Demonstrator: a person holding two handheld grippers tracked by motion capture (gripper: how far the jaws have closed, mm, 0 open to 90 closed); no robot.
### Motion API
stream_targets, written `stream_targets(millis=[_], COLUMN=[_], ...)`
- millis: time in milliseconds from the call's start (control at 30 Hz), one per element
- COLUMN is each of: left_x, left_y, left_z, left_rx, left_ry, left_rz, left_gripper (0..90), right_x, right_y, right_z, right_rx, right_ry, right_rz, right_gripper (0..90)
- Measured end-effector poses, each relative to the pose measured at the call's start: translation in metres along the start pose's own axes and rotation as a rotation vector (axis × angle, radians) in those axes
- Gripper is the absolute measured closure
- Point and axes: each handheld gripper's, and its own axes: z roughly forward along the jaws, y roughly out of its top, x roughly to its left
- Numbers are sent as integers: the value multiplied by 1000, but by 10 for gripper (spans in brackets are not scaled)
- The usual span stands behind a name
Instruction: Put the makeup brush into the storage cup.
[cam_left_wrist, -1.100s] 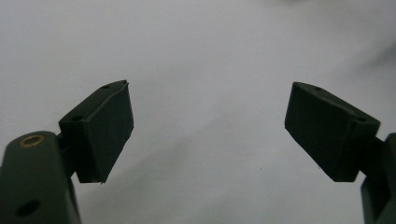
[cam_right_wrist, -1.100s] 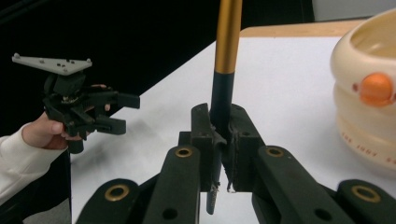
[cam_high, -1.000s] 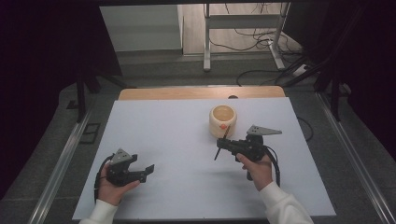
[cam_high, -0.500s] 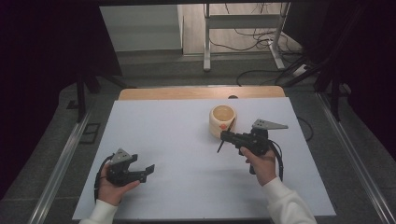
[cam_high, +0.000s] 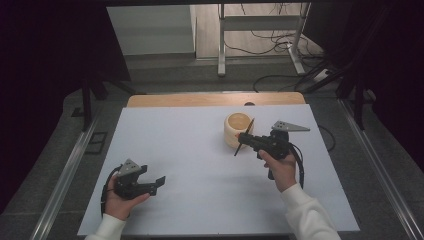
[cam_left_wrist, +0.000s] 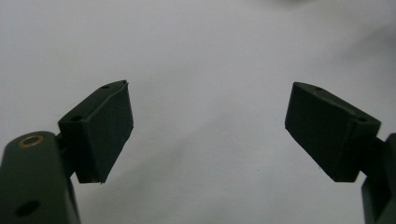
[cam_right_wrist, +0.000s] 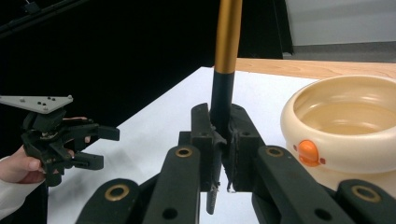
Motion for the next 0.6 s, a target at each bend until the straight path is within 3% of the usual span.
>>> stream_targets(millis=[600], left_x=[-1], left_y=[1], left_z=[2], left_rx=[3], left_ry=[-5], left_rz=[6], left_gripper=[158], right_x=[-11], right_y=[12], right_z=[5], right_rx=[-22], right_ry=[-13], right_rz=[4], right_gripper=[839])
